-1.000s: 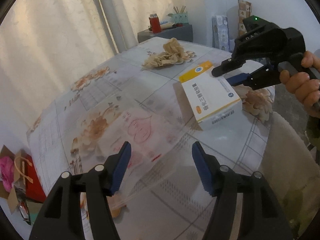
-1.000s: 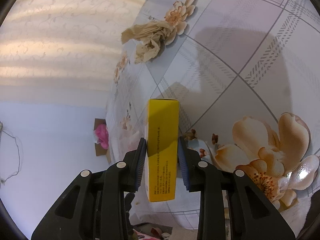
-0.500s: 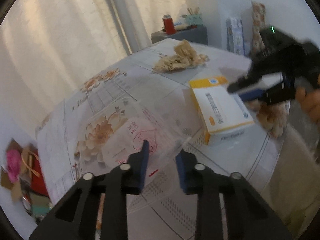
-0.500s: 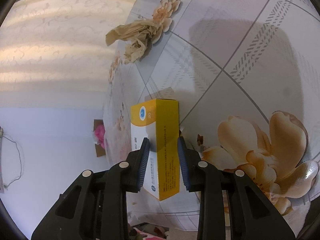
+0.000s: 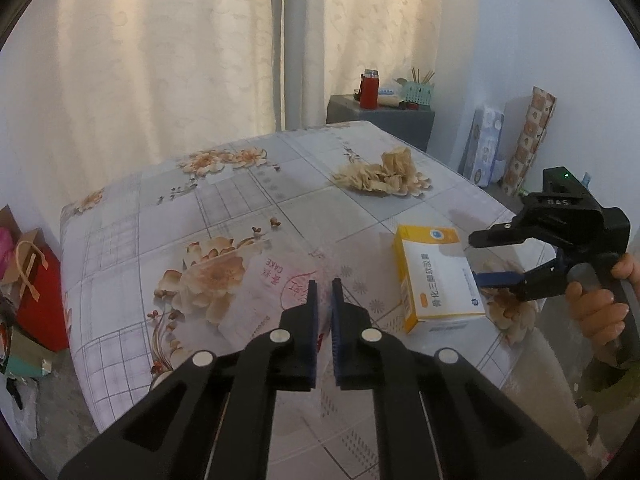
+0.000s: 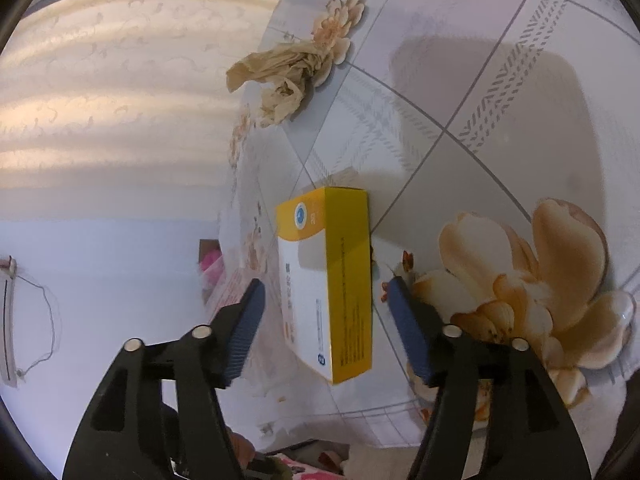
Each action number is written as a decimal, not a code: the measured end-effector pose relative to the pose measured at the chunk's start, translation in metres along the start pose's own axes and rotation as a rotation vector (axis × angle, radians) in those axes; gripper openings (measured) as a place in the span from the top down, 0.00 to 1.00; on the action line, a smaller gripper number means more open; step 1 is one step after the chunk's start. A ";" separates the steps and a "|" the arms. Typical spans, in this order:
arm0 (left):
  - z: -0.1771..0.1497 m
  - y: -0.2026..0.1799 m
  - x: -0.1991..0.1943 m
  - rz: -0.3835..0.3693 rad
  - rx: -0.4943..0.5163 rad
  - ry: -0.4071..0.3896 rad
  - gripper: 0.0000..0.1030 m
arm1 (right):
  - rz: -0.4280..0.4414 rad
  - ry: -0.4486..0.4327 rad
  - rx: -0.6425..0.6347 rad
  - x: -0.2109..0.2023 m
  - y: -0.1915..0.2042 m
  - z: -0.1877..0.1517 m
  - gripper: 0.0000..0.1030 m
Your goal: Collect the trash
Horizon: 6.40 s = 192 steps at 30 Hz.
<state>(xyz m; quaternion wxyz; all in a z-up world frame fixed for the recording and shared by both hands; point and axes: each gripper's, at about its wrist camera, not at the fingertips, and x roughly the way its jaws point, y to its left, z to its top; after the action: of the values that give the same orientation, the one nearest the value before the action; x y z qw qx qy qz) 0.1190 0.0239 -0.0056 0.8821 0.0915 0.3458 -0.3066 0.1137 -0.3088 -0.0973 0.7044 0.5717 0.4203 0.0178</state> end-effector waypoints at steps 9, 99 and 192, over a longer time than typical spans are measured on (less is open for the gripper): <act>-0.007 0.000 0.001 -0.020 -0.014 -0.003 0.95 | -0.174 -0.012 -0.098 0.009 0.024 -0.011 0.38; 0.019 -0.031 -0.032 0.047 0.103 -0.154 0.99 | -0.625 0.056 -0.853 0.102 0.088 -0.010 0.26; 0.068 -0.289 0.025 -0.223 0.510 -0.174 0.99 | -0.483 -0.576 -0.188 -0.225 -0.056 -0.063 0.31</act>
<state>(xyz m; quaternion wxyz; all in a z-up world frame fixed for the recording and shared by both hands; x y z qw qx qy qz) -0.0041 -0.2431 0.0428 0.8178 0.2448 0.1884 -0.4856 -0.0955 -0.3916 -0.0142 0.8268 0.3706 0.3245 -0.2714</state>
